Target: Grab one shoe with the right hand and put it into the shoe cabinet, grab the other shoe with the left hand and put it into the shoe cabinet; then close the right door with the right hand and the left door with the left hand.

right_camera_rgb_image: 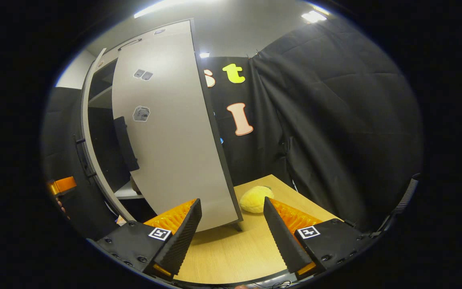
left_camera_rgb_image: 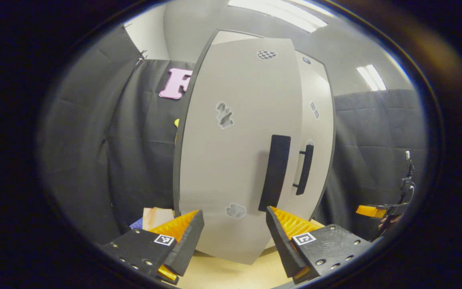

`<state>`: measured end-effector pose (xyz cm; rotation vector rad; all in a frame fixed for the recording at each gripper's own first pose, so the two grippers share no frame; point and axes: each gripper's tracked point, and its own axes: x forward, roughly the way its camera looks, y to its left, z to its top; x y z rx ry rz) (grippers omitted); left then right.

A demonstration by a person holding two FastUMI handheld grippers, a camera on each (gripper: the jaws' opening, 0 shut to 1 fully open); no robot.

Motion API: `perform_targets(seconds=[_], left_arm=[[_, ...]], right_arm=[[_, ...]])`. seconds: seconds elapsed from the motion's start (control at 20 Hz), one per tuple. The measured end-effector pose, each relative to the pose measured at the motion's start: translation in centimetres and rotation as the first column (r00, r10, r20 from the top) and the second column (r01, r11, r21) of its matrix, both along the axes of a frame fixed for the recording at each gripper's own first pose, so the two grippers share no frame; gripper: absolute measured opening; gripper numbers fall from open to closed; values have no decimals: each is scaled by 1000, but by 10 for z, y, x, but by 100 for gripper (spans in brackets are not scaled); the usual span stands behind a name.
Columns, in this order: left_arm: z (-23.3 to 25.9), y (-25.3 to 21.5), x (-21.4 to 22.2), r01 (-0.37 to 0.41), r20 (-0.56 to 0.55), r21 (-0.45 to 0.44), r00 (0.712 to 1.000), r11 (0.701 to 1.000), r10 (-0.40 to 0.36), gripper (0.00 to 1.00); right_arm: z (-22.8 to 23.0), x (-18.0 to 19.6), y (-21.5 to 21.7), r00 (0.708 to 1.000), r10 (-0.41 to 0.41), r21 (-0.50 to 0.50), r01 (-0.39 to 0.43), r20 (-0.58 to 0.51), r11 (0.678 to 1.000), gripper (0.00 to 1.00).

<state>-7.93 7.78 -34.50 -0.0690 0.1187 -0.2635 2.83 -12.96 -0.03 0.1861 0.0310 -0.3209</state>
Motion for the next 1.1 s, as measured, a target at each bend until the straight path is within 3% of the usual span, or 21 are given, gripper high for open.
perform_targets(seconds=[0.1,0.2,0.4,0.55,0.65,0.8,0.85,0.95,1.1], left_arm=[[-8,20,-13,-42,-9,-6,999,999,42,95],[-7,41,-25,-93,2,-9,996,996,93,90],[27,76,-45,-206,98,45,975,977,201,94],[61,65,-49,-176,163,35,972,984,168,96],[69,69,-48,-193,183,73,967,979,177,95],[57,78,-40,-247,134,121,964,961,231,95],[52,77,-37,-246,111,112,966,963,234,90],[44,71,-32,-223,87,84,973,971,216,95],[29,70,-24,-201,57,51,978,978,198,95]], right_arm=[[2,6,12,1000,20,0,-20,1,1000,98],[8,12,24,999,41,-22,-41,6,999,99],[32,25,46,995,89,-73,-87,33,994,98],[66,35,64,988,123,-112,-113,89,987,98],[87,40,73,983,139,-135,-123,119,983,98],[114,42,81,975,148,-168,-120,164,978,98],[117,43,82,975,145,-175,-115,168,978,98],[119,44,83,976,135,-181,-104,169,978,98],[114,41,86,978,124,-191,-92,165,977,98]])
